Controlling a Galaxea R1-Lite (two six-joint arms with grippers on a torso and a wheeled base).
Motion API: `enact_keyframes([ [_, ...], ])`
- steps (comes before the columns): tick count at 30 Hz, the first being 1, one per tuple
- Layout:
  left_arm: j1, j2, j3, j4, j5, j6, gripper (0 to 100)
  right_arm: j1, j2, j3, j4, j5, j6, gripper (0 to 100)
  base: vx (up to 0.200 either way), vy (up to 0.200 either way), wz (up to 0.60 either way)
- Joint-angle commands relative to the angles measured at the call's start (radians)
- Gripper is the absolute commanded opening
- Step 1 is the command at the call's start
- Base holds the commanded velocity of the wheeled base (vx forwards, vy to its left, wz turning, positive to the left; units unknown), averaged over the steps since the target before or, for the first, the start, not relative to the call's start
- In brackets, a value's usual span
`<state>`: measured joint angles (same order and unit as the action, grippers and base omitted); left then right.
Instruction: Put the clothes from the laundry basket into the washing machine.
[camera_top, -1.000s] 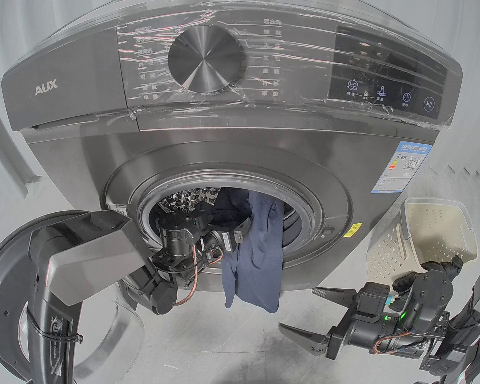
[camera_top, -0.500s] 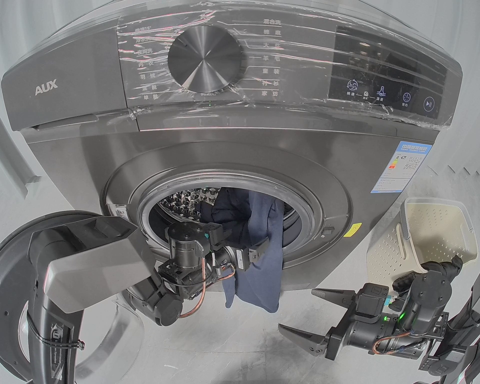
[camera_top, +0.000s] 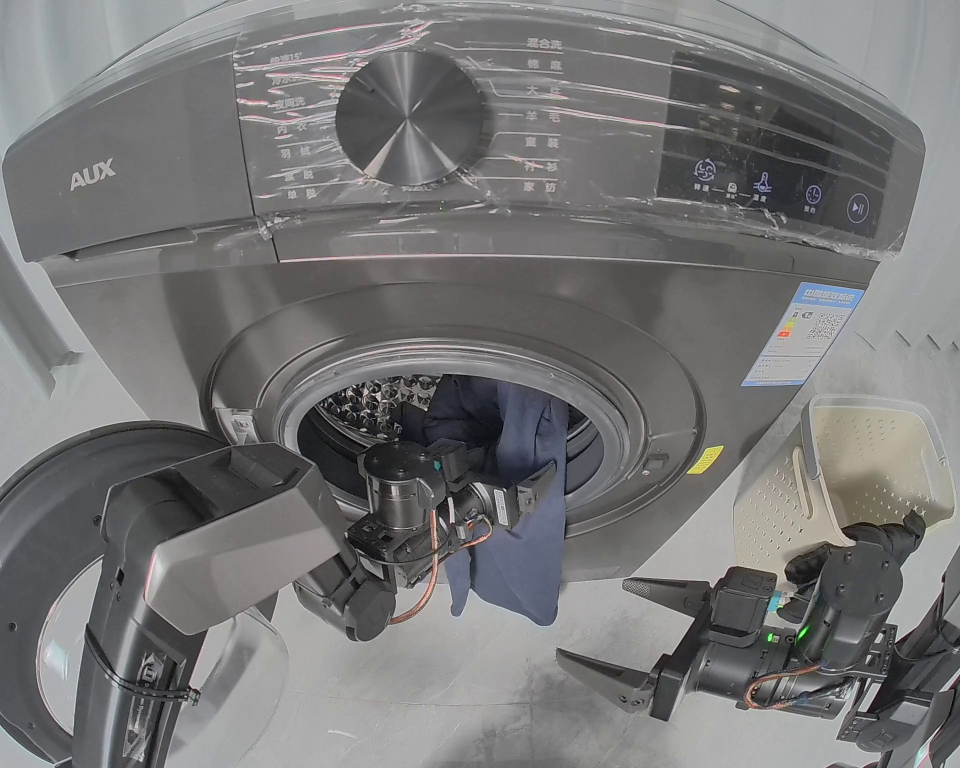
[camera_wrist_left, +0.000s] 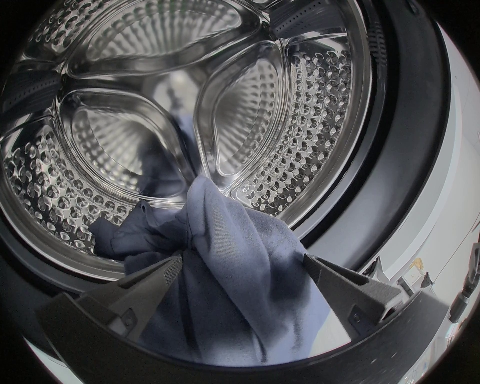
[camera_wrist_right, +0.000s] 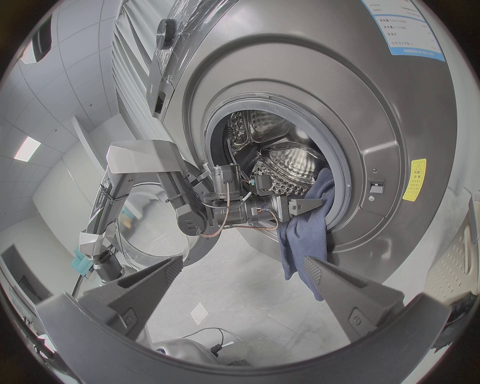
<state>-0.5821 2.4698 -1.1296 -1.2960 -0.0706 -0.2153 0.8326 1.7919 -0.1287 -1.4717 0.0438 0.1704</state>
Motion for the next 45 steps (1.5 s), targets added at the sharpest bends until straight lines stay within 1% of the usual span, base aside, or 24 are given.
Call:
enact_keyframes([
  [1, -0.004, 0.043, -0.024, -0.003, 0.000, -0.004, 100, 0.000, 0.000, 0.000, 0.001, 0.001, 0.000, 100, 0.000, 0.000, 0.00],
  [2, -0.007, 0.044, -0.026, -0.003, 0.000, -0.003, 0, 0.002, 0.000, 0.000, -0.001, 0.001, 0.000, 100, 0.000, 0.000, 0.00],
  [8, -0.008, 0.060, -0.050, -0.005, 0.002, -0.004, 0, 0.002, 0.000, 0.000, 0.001, 0.001, 0.000, 100, 0.000, 0.000, 0.00],
  [10, -0.008, 0.077, -0.107, -0.013, 0.022, -0.039, 0, 0.005, 0.001, 0.000, -0.001, 0.001, 0.000, 100, 0.000, 0.000, 0.00],
  [11, -0.008, 0.078, -0.116, -0.014, 0.028, -0.047, 0, 0.007, 0.001, 0.000, 0.001, 0.001, 0.000, 100, 0.000, 0.000, 0.00],
  [12, -0.005, 0.077, -0.134, -0.019, 0.048, -0.061, 0, 0.008, 0.001, 0.001, -0.001, 0.001, 0.000, 100, 0.000, 0.000, 0.00],
  [13, -0.002, 0.077, -0.151, -0.020, 0.063, -0.067, 0, 0.008, 0.001, 0.001, 0.001, -0.001, 0.000, 100, 0.000, 0.000, 0.00],
  [16, 0.015, 0.072, -0.197, -0.019, 0.107, -0.072, 0, 0.008, 0.003, 0.000, -0.001, 0.001, 0.000, 100, 0.000, 0.000, 0.00],
  [17, 0.019, 0.072, -0.200, -0.020, 0.111, -0.070, 0, 0.008, 0.003, 0.000, -0.001, 0.001, 0.000, 100, 0.000, 0.000, 0.00],
  [18, 0.042, 0.066, -0.216, -0.019, 0.124, -0.070, 0, 0.010, 0.003, 0.000, -0.001, 0.001, 0.000, 100, 0.000, 0.000, 0.00],
  [22, 0.064, 0.064, -0.231, -0.019, 0.140, -0.070, 0, 0.010, 0.007, 0.000, -0.001, 0.001, 0.000, 100, 0.000, 0.000, 0.00],
  [23, 0.077, 0.064, -0.245, -0.020, 0.161, -0.068, 0, 0.010, 0.007, 0.000, -0.001, -0.001, 0.000, 100, 0.000, 0.000, 0.00],
  [24, 0.084, 0.066, -0.256, -0.020, 0.170, -0.068, 0, 0.010, 0.007, 0.000, -0.001, 0.001, 0.000, 100, 0.000, 0.000, 0.00],
  [28, 0.091, 0.064, -0.276, -0.020, 0.180, -0.070, 0, 0.010, 0.009, 0.000, -0.001, 0.001, 0.000, 100, 0.000, 0.000, 0.00],
  [31, 0.084, 0.051, -0.253, -0.020, 0.178, -0.070, 0, 0.008, 0.007, 0.001, -0.001, 0.001, 0.000, 100, 0.000, 0.000, 0.00],
  [32, 0.082, 0.047, -0.242, -0.020, 0.176, -0.070, 100, 0.010, 0.007, 0.001, -0.001, 0.001, 0.000, 100, 0.000, 0.000, 0.00],
  [34, 0.079, 0.041, -0.228, -0.020, 0.170, -0.072, 100, 0.010, 0.007, 0.001, -0.001, 0.001, 0.000, 100, 0.000, 0.000, 0.00],
  [36, 0.061, 0.005, -0.188, -0.017, 0.161, -0.084, 100, 0.010, 0.009, 0.001, 0.001, 0.001, 0.000, 100, 0.000, 0.000, 0.00],
  [37, 0.061, 0.005, -0.188, -0.017, 0.161, -0.084, 100, 0.010, 0.009, 0.001, 0.001, 0.001, 0.000, 100, 0.000, 0.000, 0.00],
  [38, 0.041, -0.032, -0.127, -0.011, 0.132, -0.102, 100, 0.010, 0.009, 0.001, -0.001, -0.001, 0.000, 100, 0.000, 0.000, 0.00],
  [39, 0.030, -0.051, -0.091, -0.008, 0.107, -0.105, 100, 0.010, 0.009, 0.001, -0.001, -0.001, 0.000, 100, 0.000, 0.000, 0.00],
  [41, 0.016, -0.071, -0.049, -0.006, 0.086, -0.105, 100, 0.010, 0.009, 0.001, -0.001, -0.001, 0.000, 100, 0.000, 0.000, 0.00],
  [45, -0.010, -0.078, 0.017, -0.005, 0.081, -0.099, 100, 0.010, 0.009, 0.001, -0.001, -0.001, 0.000, 100, 0.000, 0.000, 0.00],
])
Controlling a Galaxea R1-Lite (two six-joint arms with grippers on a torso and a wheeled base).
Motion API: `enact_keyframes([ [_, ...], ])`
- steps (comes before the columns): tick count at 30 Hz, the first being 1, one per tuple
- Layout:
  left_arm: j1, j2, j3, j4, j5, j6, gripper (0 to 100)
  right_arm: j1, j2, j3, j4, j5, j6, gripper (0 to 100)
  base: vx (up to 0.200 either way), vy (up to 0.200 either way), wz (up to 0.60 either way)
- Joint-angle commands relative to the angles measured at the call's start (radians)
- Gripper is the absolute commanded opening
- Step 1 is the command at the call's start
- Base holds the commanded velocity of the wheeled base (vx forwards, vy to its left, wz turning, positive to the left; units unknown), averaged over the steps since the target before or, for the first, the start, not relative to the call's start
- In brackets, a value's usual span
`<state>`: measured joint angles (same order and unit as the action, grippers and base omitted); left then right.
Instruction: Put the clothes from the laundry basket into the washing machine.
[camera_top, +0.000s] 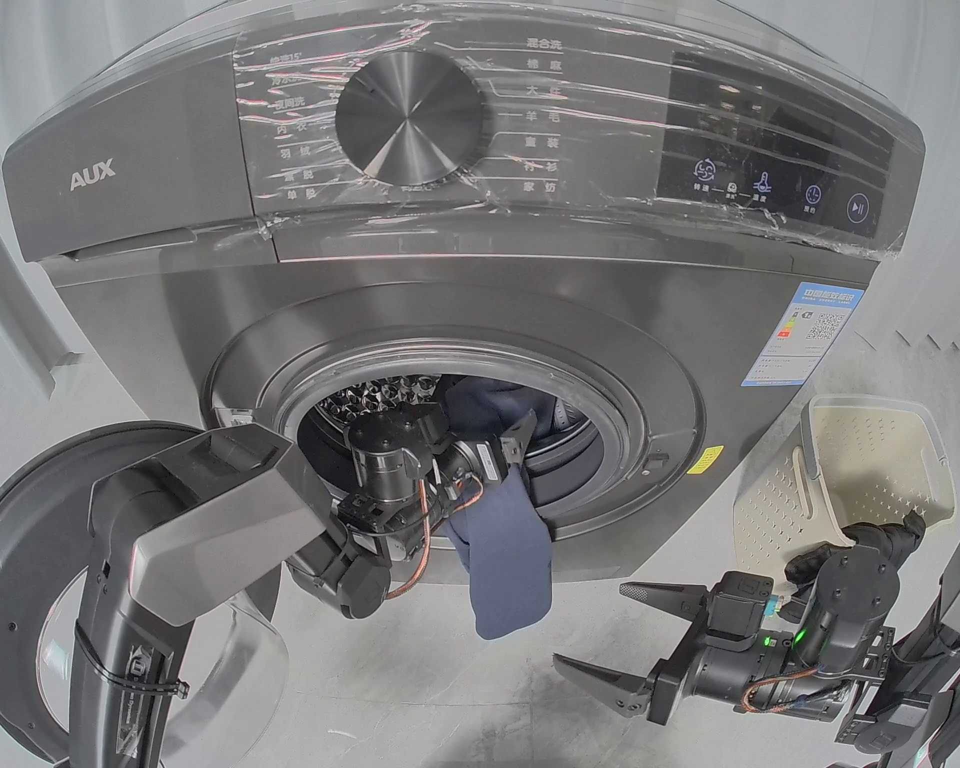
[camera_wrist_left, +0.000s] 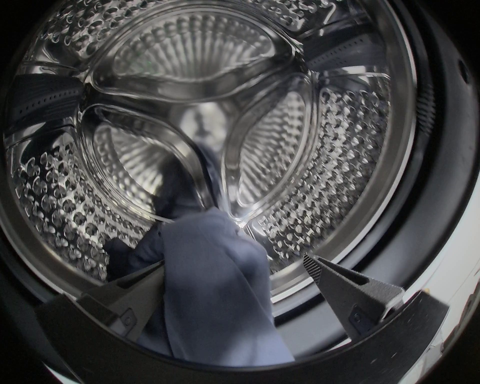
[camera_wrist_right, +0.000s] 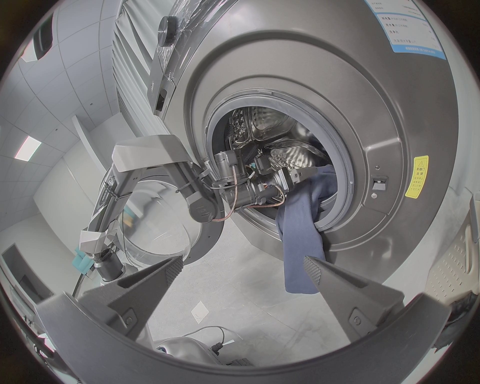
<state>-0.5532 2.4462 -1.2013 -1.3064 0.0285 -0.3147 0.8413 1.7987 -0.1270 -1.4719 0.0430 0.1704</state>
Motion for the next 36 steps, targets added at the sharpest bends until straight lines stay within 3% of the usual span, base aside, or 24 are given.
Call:
enact_keyframes([
  [1, -0.040, -0.053, 0.100, 0.009, -0.018, 0.005, 100, 0.001, 0.002, 0.000, -0.001, 0.000, 0.000, 100, 0.000, 0.000, 0.00],
  [8, -0.037, -0.012, 0.115, 0.035, -0.018, 0.065, 100, 0.001, 0.002, 0.000, -0.001, 0.000, 0.000, 100, 0.000, 0.000, 0.00],
  [16, -0.027, 0.030, 0.101, 0.047, -0.010, 0.103, 100, 0.001, 0.002, -0.002, -0.001, 0.000, 0.000, 100, 0.000, 0.000, 0.00],
  [17, -0.027, 0.030, 0.101, 0.047, -0.010, 0.105, 0, 0.001, 0.002, -0.002, -0.001, 0.000, 0.000, 100, 0.000, 0.000, 0.00],
  [24, -0.013, 0.037, 0.048, 0.045, -0.010, 0.100, 0, 0.009, 0.001, -0.005, -0.001, 0.000, 0.000, 100, 0.000, 0.000, 0.00],
  [29, 0.006, 0.048, -0.041, 0.035, 0.051, 0.080, 0, 0.009, 0.001, -0.006, -0.001, -0.002, 0.000, 100, 0.000, 0.000, 0.00],
  [36, 0.029, 0.050, -0.162, 0.033, 0.093, 0.042, 0, 0.007, 0.002, -0.006, -0.001, 0.000, 0.001, 100, 0.000, 0.000, 0.00],
])
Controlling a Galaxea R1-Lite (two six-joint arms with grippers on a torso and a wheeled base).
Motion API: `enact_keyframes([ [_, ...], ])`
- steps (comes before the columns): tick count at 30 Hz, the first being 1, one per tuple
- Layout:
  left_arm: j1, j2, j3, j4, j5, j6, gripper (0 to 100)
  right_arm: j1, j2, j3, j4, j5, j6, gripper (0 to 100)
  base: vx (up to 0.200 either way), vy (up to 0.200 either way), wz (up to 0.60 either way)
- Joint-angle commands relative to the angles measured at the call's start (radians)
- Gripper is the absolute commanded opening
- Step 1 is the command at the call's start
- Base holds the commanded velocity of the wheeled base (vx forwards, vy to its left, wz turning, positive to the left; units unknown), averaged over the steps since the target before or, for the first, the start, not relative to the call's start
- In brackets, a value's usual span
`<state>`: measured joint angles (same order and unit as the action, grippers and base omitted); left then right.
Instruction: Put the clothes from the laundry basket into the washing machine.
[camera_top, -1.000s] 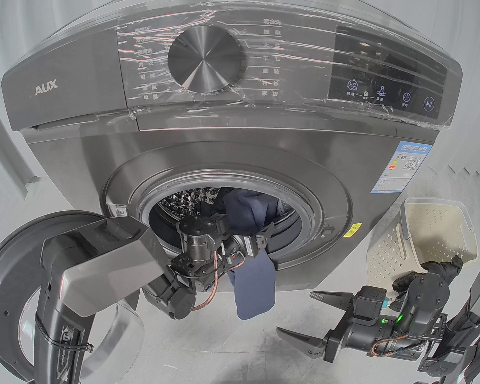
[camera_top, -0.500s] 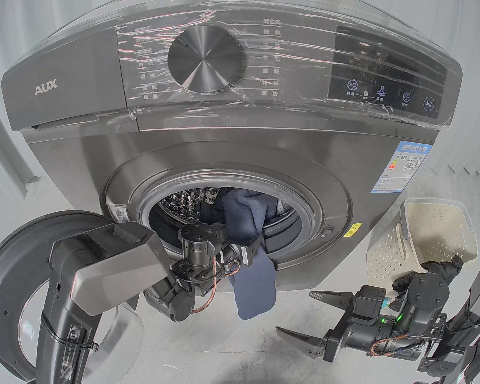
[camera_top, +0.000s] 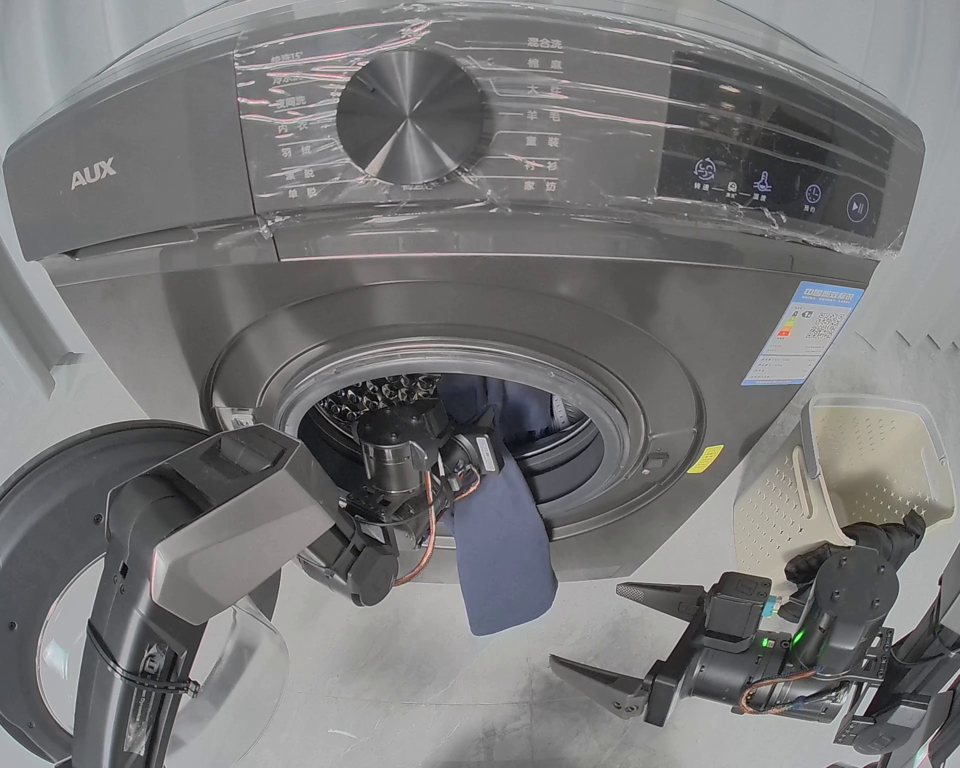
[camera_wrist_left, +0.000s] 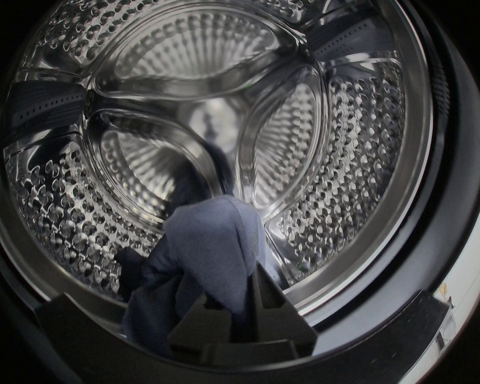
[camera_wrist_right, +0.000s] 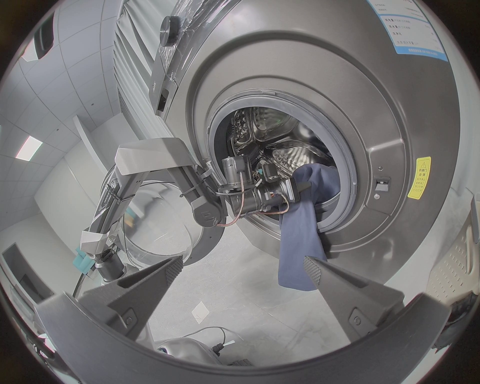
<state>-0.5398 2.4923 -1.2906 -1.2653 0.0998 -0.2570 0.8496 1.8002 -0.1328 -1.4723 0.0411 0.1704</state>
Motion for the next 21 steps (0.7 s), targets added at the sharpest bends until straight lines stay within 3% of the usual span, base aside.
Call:
enact_keyframes([
  [1, 0.018, 0.003, -0.085, -0.008, 0.024, -0.018, 0, 0.000, 0.001, -0.001, 0.000, 0.000, 0.000, 100, 0.000, 0.000, 0.00],
  [13, 0.029, 0.013, -0.151, -0.002, 0.035, -0.016, 0, -0.001, -0.002, 0.001, 0.000, 0.002, 0.001, 100, 0.000, 0.000, 0.00],
  [14, 0.029, 0.011, -0.147, -0.003, 0.035, -0.018, 100, -0.001, -0.002, 0.001, 0.000, 0.000, 0.001, 100, 0.000, 0.000, 0.00],
  [21, 0.012, -0.001, -0.055, 0.003, 0.021, -0.027, 100, -0.010, -0.002, 0.004, 0.000, 0.002, 0.001, 100, 0.000, 0.000, 0.00],
])
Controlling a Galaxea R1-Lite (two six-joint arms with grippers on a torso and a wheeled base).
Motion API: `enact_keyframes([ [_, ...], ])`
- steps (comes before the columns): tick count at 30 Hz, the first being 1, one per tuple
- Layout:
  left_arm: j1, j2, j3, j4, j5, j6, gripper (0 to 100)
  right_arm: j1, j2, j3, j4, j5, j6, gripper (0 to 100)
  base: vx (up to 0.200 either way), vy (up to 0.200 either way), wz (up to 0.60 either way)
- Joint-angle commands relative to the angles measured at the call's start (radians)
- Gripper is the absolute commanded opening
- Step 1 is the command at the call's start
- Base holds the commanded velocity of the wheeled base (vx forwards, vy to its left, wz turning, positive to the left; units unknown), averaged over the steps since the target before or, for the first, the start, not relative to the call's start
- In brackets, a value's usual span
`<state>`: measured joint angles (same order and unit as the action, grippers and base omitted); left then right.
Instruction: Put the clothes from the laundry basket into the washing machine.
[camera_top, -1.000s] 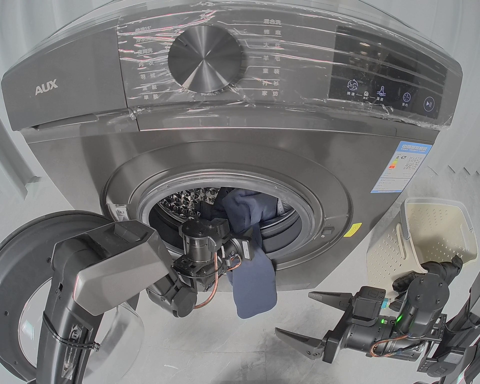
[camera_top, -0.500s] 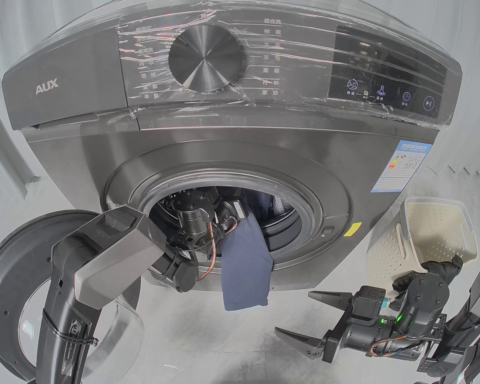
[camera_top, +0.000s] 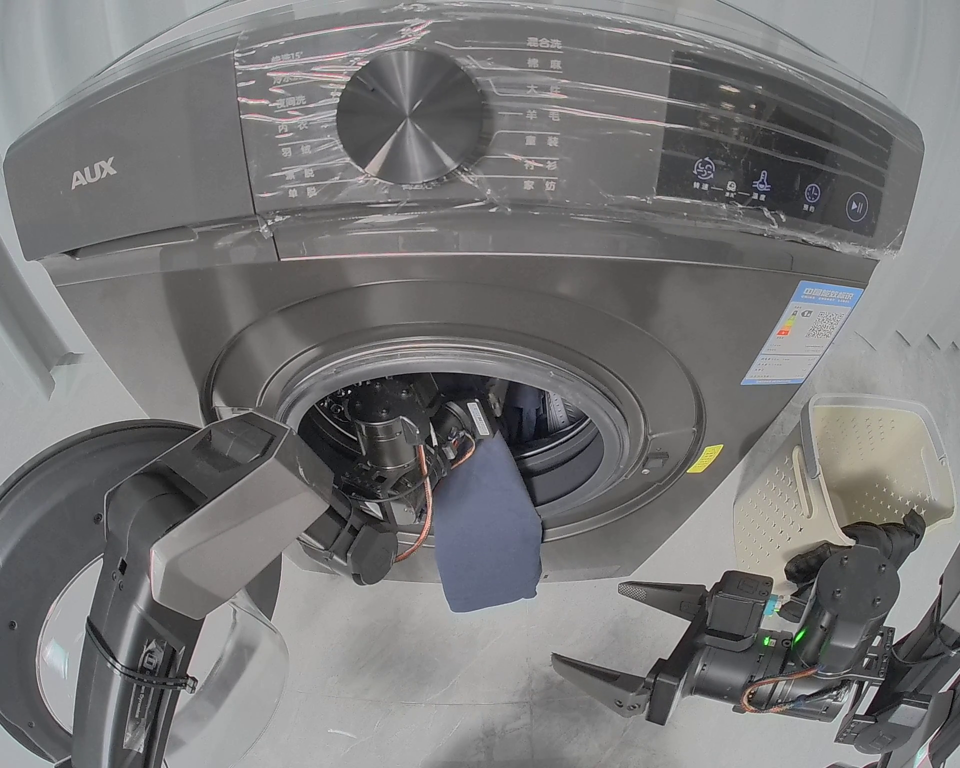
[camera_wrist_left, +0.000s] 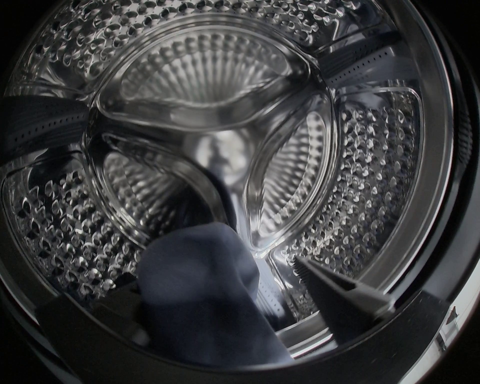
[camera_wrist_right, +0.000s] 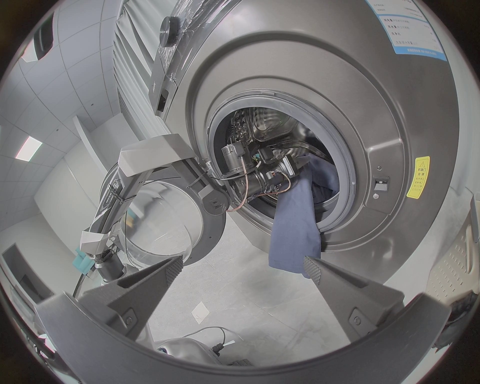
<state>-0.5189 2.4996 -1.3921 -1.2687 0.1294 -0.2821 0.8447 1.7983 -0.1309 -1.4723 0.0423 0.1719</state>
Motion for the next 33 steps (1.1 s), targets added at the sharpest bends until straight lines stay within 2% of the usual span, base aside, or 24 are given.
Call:
enact_keyframes([
  [1, -0.018, -0.016, 0.073, 0.005, -0.008, 0.000, 100, -0.006, -0.002, 0.002, 0.000, 0.001, 0.000, 100, 0.000, 0.000, 0.00],
  [5, -0.023, -0.027, 0.139, 0.000, -0.010, 0.012, 100, -0.001, 0.003, 0.002, 0.000, 0.001, 0.000, 100, 0.000, 0.000, 0.00],
  [7, -0.021, -0.056, 0.170, 0.002, -0.011, 0.031, 100, 0.002, 0.003, 0.000, 0.000, 0.001, 0.000, 100, 0.000, 0.000, 0.00],
  [11, -0.032, -0.099, 0.240, 0.025, -0.053, 0.043, 100, 0.001, 0.003, 0.002, 0.000, 0.001, 0.000, 100, 0.000, 0.000, 0.00],
  [18, -0.036, -0.097, 0.329, 0.063, -0.068, 0.095, 100, 0.005, 0.007, 0.002, 0.000, -0.001, 0.000, 100, 0.000, 0.000, 0.00],
  [24, -0.029, -0.067, 0.328, 0.092, -0.068, 0.112, 100, 0.005, 0.009, 0.002, 0.000, -0.001, 0.000, 100, 0.000, 0.000, 0.00],
  [33, -0.030, 0.001, 0.278, 0.092, -0.070, 0.109, 100, 0.005, 0.009, 0.002, -0.002, -0.001, 0.000, 100, 0.000, 0.000, 0.00],
])
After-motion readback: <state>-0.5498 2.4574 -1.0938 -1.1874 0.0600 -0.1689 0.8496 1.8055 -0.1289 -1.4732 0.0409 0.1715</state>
